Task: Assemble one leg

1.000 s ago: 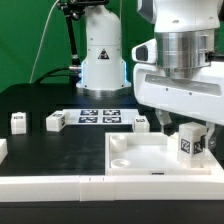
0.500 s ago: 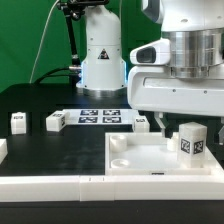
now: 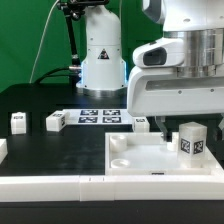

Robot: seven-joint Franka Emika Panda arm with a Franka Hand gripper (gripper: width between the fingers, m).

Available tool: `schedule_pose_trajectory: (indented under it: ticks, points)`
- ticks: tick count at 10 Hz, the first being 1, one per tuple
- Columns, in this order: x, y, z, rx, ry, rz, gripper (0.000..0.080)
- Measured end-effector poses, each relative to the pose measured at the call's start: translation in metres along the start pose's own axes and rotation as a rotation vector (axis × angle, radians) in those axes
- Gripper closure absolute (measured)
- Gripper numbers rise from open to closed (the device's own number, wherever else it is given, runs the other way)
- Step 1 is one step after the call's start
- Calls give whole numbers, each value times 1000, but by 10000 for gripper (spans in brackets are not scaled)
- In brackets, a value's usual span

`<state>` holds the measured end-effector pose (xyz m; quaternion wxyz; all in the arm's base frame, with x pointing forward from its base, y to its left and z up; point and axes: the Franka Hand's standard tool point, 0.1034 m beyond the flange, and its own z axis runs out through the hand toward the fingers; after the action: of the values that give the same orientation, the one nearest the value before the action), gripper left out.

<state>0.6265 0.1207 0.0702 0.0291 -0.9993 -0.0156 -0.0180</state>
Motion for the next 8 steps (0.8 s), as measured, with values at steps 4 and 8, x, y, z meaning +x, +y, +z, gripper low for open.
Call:
schedule_pose_trajectory:
  ticks: [4,8]
  points:
    - [0,3,0,-11,-1,-220,150]
    - [0,3,0,-10,-1,-211,480]
